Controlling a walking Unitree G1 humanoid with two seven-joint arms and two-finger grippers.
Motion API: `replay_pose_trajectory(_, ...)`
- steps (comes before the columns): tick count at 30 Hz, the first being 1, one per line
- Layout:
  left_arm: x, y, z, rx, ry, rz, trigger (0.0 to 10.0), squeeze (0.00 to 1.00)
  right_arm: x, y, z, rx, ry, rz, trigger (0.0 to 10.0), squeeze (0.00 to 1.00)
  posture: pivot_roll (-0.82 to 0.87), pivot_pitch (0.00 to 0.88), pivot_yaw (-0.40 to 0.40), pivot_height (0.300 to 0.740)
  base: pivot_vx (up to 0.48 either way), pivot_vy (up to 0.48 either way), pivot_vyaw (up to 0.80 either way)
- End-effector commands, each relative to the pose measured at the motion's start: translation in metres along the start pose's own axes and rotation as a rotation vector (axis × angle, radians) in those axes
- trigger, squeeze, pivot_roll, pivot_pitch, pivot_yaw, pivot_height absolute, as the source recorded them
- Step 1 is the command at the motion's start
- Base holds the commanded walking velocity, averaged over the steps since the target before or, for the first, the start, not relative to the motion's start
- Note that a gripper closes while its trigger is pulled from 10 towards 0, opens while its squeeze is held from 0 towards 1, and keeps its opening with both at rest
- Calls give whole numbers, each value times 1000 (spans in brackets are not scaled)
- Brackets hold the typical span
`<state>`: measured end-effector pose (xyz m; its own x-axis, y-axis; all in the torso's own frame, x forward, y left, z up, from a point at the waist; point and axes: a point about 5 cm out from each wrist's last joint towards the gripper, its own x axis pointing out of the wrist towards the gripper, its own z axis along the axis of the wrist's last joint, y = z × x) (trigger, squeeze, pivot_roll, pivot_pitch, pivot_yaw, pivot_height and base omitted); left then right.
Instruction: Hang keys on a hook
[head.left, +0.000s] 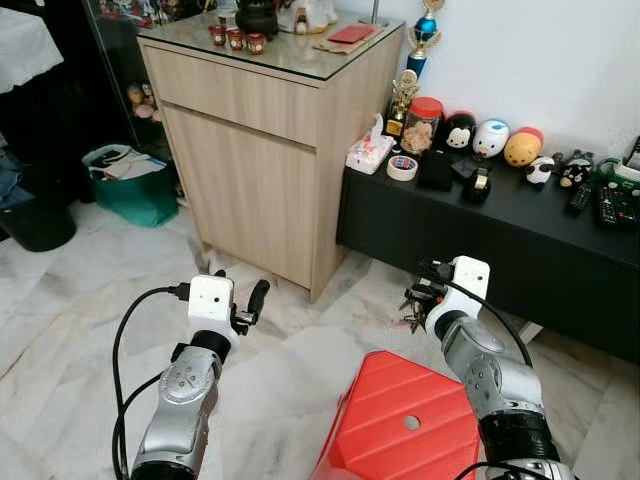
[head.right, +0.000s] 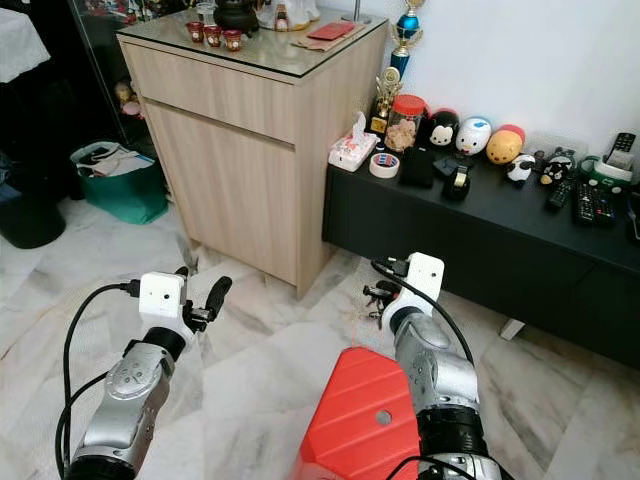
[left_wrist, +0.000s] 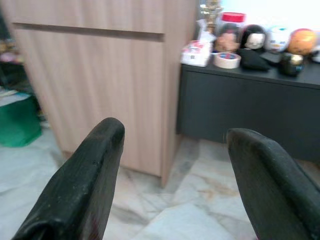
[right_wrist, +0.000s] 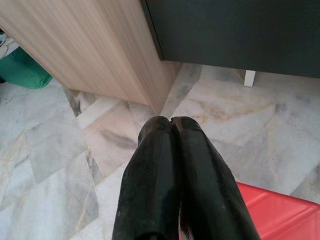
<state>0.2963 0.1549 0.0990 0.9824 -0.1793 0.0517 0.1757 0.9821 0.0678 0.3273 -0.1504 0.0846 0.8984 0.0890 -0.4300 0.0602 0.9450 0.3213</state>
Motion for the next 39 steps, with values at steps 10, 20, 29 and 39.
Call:
replay_pose_trajectory(10, -3, -8, 4, -14, -34, -36, 10000, 0, -2, 3, 17, -13, -71, -16, 10000, 0, 49, 0, -65, 740, 0, 0, 0)
replay_pose_trajectory(20, -4, -11, 5, -15, -45, -64, 10000, 0, -2, 6, 17, -31, -77, -16, 10000, 0, 48, 0, -63, 740, -24, 0, 0)
replay_pose_trajectory(29, -6, -13, 5, -19, -45, -74, 10000, 0, -1, 9, 13, -56, -54, -13, 10000, 0, 50, 0, -64, 740, -317, 0, 0)
replay_pose_trajectory(39, -6, -14, 5, -20, -45, -92, 10000, 0, -1, 8, 14, -72, -45, -27, 10000, 0, 51, 0, -67, 740, -323, 0, 0)
